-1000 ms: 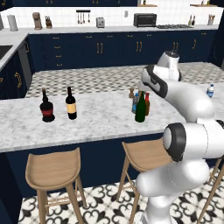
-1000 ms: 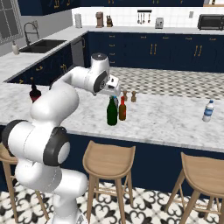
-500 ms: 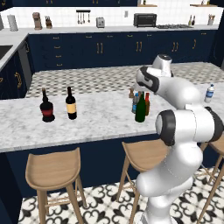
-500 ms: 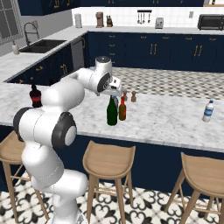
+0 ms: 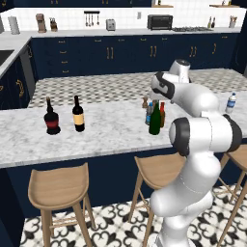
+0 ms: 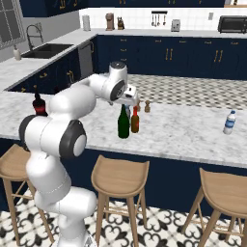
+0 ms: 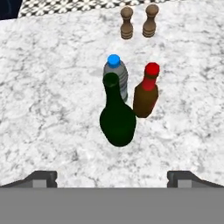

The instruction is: Move the plastic bottles in the middle to the plastics group, and the glass bottles in the middle to the glass group.

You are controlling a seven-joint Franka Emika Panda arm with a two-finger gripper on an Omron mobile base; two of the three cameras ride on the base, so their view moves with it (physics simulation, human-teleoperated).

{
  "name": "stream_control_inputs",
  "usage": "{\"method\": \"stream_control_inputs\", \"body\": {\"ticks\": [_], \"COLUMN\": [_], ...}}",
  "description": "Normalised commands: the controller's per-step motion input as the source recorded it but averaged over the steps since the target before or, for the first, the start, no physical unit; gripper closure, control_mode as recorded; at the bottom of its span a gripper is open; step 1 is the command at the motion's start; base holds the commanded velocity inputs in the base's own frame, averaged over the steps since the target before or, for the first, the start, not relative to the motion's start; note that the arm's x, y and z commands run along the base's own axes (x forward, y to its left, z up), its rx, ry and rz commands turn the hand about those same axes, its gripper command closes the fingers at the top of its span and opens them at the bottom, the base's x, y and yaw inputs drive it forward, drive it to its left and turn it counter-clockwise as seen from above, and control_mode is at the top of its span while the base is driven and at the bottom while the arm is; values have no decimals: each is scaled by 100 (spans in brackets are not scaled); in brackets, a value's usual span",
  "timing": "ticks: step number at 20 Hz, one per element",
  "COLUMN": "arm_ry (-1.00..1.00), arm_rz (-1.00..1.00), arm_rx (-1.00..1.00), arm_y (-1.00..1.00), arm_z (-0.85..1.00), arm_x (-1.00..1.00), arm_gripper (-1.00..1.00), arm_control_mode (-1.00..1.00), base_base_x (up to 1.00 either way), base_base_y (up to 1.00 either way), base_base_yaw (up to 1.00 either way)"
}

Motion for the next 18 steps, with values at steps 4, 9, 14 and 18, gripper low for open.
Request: {"method": "stream_control_inputs", "body": {"ticks": [4,9,14,18], "arm_ry": [-4,-5,0,0], "arm_rz": [0,0,0,0], "arm_rx": [-5,-4,0,0], "arm_y": [0,1,0,0], "arm_z": [-20,-13,0,0], "arm_x": [10,28,34,28], "arm_gripper": [-100,-100,-100,-100], "arm_control_mode": [-100,-100,-100,-100], "base_base_x": [0,0,0,0], "base_base_y": [0,0,0,0], "base_base_yaw": [0,0,0,0]}}
